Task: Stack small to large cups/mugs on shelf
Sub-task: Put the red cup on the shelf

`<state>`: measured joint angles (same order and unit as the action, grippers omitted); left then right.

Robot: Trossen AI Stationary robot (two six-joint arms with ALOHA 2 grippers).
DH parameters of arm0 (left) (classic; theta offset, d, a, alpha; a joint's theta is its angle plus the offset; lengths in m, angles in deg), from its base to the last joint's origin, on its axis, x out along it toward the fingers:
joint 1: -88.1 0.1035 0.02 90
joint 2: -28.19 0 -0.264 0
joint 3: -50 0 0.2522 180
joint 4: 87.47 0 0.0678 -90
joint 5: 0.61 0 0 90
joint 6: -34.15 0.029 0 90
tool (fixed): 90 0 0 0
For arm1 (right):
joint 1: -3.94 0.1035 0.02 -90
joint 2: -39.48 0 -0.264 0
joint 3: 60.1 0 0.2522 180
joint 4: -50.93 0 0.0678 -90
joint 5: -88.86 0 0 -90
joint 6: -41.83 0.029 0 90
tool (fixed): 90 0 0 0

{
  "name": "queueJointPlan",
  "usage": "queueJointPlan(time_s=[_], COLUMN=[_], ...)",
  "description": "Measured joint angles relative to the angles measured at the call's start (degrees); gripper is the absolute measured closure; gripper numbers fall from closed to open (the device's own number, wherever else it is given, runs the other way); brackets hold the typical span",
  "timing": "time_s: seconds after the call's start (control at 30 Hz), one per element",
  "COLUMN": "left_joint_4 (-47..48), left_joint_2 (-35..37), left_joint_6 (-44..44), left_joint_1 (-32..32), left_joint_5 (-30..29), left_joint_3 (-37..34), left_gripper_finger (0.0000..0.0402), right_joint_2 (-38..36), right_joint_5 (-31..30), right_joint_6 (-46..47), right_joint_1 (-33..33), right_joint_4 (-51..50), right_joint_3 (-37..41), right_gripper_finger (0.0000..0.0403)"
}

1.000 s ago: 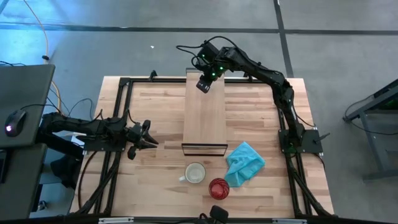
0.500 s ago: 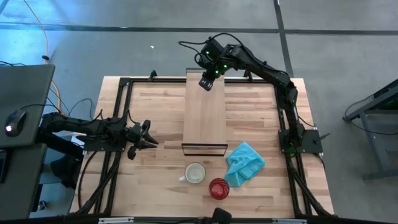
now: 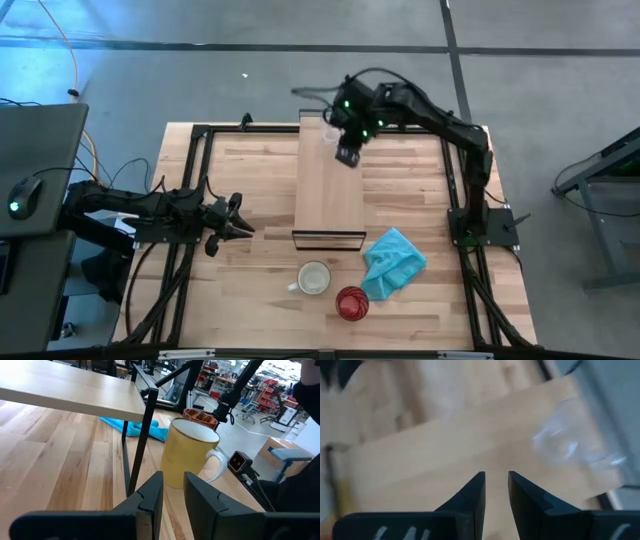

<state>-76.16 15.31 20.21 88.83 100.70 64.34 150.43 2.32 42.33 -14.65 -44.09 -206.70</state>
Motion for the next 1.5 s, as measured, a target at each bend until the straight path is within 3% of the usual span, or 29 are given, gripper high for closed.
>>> queueJointPlan(time_s=[0.23,0.67,0.8,1.17,1.33,1.5], left_joint_4=[0.0,-1.7,-6.1,-11.5,-11.5,-12.2], left_joint_2=[0.0,0.0,0.0,0.0,0.0,0.0], left_joint_6=[-1.5,-4.7,-6.1,-7.0,-2.7,0.5], left_joint_1=[0.0,0.0,0.0,0.0,0.0,0.0], left_joint_5=[0.1,2.5,6.1,9.2,10.1,10.1], left_joint_3=[0.0,0.0,0.0,0.0,0.0,0.0], left_gripper_finger=[0.0334,0.0334,0.0334,0.0334,0.0334,0.0334], right_joint_2=[-0.8,-2.3,-4.6,-12.2,-13.3,-13.2], right_joint_5=[0.0,0.5,-0.2,-12.1,-21.3,-26.4], right_joint_6=[4.1,9.3,12.7,28.2,33.0,38.7], right_joint_1=[8.0,23.4,28.0,44.9,53.4,60.0], right_joint_4=[-9.0,-8.7,-8.7,-8.8,-8.8,-8.7], right_joint_3=[0.0,0.0,0.0,0.0,0.0,0.1], right_gripper_finger=[0.0327,0.0327,0.0327,0.0327,0.0327,0.0327])
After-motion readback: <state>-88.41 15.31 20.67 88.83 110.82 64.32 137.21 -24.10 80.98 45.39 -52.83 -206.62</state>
